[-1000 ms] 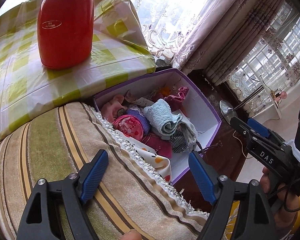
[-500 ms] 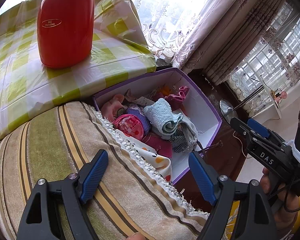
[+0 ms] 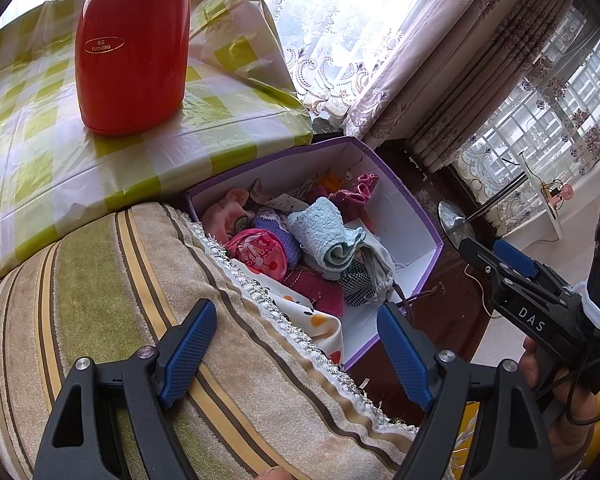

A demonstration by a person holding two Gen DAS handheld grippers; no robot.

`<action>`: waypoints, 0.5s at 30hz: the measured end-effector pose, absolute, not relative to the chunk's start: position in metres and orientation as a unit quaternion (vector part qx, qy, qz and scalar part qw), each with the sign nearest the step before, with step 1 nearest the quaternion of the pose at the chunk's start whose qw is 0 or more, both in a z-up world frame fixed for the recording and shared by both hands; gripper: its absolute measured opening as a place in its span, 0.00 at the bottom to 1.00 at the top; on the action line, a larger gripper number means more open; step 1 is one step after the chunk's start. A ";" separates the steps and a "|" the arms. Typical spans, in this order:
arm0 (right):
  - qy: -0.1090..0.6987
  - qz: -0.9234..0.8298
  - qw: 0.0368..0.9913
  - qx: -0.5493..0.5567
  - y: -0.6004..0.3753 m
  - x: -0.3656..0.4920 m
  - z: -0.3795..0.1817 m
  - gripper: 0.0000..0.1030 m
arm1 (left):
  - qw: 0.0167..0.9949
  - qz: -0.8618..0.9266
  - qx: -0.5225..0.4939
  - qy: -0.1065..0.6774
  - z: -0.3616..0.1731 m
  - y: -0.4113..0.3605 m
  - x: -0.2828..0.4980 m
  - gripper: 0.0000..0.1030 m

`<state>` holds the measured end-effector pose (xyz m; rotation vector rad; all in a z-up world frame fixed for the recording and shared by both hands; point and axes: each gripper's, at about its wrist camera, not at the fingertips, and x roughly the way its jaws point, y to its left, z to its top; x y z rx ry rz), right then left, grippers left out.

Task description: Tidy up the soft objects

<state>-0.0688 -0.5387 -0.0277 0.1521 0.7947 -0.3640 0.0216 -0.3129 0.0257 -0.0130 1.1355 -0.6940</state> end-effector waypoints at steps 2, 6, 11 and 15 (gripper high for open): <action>0.384 -0.176 0.903 0.074 -0.539 -0.069 -0.028 0.72 | 0.787 -0.322 -0.006 0.527 0.026 -0.313 0.022 0.81; 0.384 -0.176 0.903 0.074 -0.539 -0.069 -0.028 0.72 | 0.787 -0.322 -0.006 0.527 0.026 -0.313 0.022 0.81; 0.386 -0.175 0.903 0.073 -0.539 -0.068 -0.029 0.72 | 0.787 -0.322 -0.006 0.527 0.026 -0.313 0.022 0.81; 0.386 -0.175 0.903 0.074 -0.539 -0.068 -0.029 0.72 | 0.787 -0.322 -0.006 0.527 0.026 -0.313 0.022 0.81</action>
